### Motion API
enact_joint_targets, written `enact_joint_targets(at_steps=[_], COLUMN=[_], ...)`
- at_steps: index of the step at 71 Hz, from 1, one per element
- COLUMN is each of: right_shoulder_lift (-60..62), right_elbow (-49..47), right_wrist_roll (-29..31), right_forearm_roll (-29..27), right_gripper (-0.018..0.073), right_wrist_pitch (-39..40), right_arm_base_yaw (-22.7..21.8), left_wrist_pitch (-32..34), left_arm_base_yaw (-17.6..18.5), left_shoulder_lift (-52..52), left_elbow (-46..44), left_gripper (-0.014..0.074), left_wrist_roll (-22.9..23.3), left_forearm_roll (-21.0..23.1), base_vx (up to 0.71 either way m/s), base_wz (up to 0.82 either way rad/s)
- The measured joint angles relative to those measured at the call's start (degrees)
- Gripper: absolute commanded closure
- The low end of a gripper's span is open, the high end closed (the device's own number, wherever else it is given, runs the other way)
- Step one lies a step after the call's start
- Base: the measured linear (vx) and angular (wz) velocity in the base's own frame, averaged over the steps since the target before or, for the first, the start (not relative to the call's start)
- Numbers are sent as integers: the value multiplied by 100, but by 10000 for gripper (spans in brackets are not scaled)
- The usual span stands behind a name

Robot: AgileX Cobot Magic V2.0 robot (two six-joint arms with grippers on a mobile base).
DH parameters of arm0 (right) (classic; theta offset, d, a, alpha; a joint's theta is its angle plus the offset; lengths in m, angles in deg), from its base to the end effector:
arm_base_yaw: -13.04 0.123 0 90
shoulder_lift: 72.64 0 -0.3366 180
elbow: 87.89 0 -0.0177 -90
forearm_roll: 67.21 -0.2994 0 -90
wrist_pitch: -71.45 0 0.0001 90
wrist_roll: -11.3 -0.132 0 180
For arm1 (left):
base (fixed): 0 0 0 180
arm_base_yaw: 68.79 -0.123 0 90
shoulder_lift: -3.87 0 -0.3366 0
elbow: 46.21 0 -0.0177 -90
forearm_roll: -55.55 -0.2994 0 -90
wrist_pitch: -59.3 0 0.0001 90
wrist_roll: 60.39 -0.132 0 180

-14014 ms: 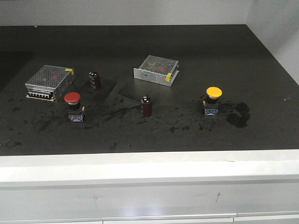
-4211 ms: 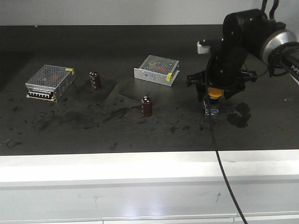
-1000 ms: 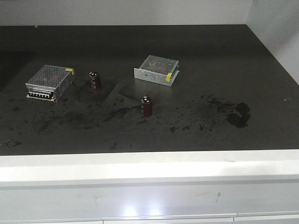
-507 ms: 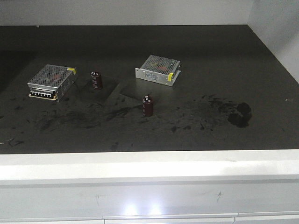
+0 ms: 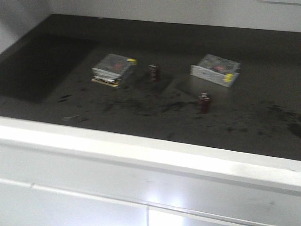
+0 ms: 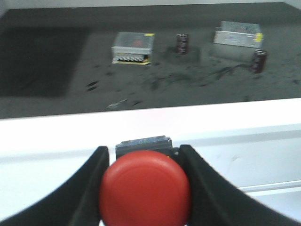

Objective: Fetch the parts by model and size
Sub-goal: 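Drive the base away from the bench holding both switches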

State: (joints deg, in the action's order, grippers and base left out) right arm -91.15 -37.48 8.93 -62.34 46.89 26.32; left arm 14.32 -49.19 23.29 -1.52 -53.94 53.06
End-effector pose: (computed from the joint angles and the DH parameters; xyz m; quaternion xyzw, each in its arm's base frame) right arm 0.0843 0.0151 0.3461 -0.0851 0.7228 0.0542 0.6837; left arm 0.0662 -0.0193 0.3384 0.0968 0.8086 -0.1098 0.5698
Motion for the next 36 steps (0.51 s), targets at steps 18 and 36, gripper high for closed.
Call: enact_joint_targets(at_steps=[18, 36], right_shoulder_lift=[0, 0], right_elbow=[0, 0], right_wrist_roll=[0, 0], right_forearm_roll=[0, 0], right_gripper=[564, 564], right_wrist_pitch=[0, 0], right_arm_base_yaw=[0, 0], left_wrist_pitch=[0, 0], left_arm_base_yaw=[0, 0], left_shoulder_lift=[0, 0], left_elbow=[0, 0], left_gripper=[602, 602], left_wrist_roll=[0, 0], left_forearm_roll=[-5, -5], base_vx=[-10, -8], base_wz=[71, 57])
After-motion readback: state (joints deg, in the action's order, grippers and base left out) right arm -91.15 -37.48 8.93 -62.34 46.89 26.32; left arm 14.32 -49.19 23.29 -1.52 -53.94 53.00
